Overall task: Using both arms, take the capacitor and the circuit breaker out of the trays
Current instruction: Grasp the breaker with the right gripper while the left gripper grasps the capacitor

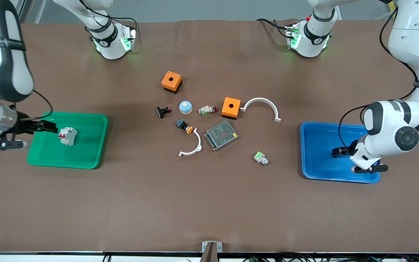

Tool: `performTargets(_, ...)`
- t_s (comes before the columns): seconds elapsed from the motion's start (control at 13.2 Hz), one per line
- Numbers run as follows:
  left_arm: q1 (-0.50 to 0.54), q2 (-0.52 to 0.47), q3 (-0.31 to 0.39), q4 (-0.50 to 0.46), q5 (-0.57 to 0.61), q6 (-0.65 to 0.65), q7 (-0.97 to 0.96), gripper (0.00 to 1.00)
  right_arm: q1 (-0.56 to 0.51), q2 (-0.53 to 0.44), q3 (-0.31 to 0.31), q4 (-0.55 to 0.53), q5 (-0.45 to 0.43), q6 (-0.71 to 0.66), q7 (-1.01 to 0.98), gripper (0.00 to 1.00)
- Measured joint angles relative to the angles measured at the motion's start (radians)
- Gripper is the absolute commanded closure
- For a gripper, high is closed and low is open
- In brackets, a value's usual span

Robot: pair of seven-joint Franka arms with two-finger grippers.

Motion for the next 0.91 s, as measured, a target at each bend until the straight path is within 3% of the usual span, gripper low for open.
performTargets(0.23, 0.0, 0.018, -0.003, 0.0, -0.009, 0.005, 0.0, 0.27, -0.045, 0.001, -0.002, -0.102, 0.0, 0.117, -0.001, 0.0)
performTargets(0.68, 0.001, 0.025, -0.003, 0.001, -0.01, 0.005, 0.0, 0.54, -0.088, 0.057, -0.001, -0.189, 0.0, 0.288, -0.007, 0.0)
performTargets(0.91, 0.001, 0.025, -0.003, 0.005, -0.011, 0.006, -0.001, 0.79, -0.088, 0.109, 0.001, -0.196, 0.0, 0.351, -0.007, 0.01)
